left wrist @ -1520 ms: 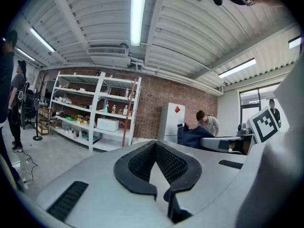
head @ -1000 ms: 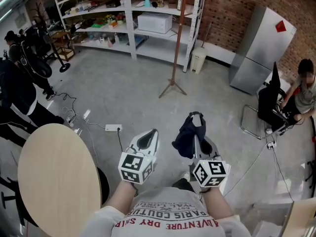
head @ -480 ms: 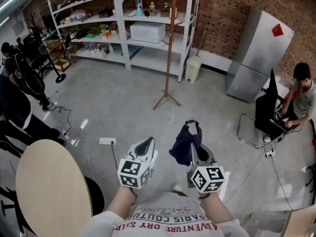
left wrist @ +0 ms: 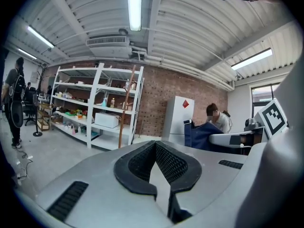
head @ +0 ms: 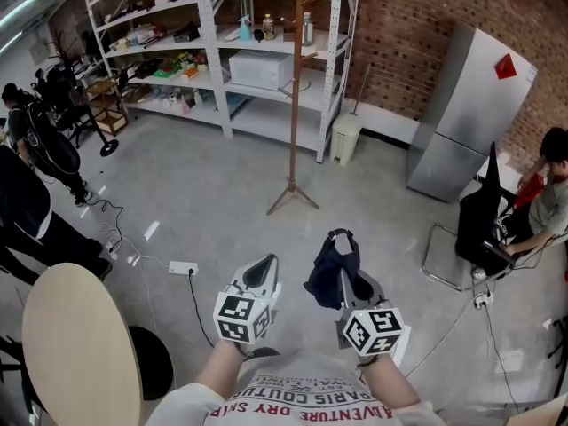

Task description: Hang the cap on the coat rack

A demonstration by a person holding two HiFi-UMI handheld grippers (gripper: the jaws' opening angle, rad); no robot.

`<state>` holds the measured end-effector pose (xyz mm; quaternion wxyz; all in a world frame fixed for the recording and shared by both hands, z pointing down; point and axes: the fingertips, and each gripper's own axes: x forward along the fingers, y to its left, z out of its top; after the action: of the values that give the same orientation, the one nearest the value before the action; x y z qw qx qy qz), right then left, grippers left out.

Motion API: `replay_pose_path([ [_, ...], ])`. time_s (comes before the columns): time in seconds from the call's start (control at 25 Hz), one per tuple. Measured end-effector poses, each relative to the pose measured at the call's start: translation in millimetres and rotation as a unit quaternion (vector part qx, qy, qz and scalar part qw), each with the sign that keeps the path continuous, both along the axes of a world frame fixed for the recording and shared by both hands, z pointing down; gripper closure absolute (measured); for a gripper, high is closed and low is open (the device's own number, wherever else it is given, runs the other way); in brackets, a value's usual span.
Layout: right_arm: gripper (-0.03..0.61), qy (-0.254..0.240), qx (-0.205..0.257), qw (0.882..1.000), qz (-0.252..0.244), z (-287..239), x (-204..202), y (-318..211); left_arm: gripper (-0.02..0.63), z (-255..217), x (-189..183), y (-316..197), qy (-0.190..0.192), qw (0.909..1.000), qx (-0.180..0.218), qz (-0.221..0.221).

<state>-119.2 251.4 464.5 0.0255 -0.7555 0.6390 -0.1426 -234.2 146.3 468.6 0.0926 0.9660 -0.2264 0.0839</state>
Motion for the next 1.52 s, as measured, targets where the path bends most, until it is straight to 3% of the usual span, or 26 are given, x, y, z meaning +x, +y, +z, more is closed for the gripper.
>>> replay_pose_path([
  [0.44,0.56,-0.035,-0.011,0.999,0.016,24.6,82.1,-59.6,0.607,22.8,80.0,-57.1,-0.022,0.9997,-0.014,0.004],
  [0.68,0.56,-0.031,-0.023,0.999,0.012,36.2,128.7,-144.1,0.607,29.2,132.4,-143.3,-0.007,0.9999,-0.013,0.0],
  [1.04,0.56,-0.03,0.0,0.999,0.031,16.3,209.2,-292.6,0.607,5.3,218.7,-280.5,0.013,0.9998,0.01,0.01],
  [1.32,0.56,-0.026,0.002,0.999,0.024,15.5,252.3,-353.1,0.607,13.0,262.9,-332.1,0.01,0.9999,0.003,0.01],
  [1.52,0.56,-0.025,-0.005,1.0,0.0,11.6,300.9,-400.2,0.607,6.5,302.6,-372.7,0.005,0.9999,0.003,-0.014],
])
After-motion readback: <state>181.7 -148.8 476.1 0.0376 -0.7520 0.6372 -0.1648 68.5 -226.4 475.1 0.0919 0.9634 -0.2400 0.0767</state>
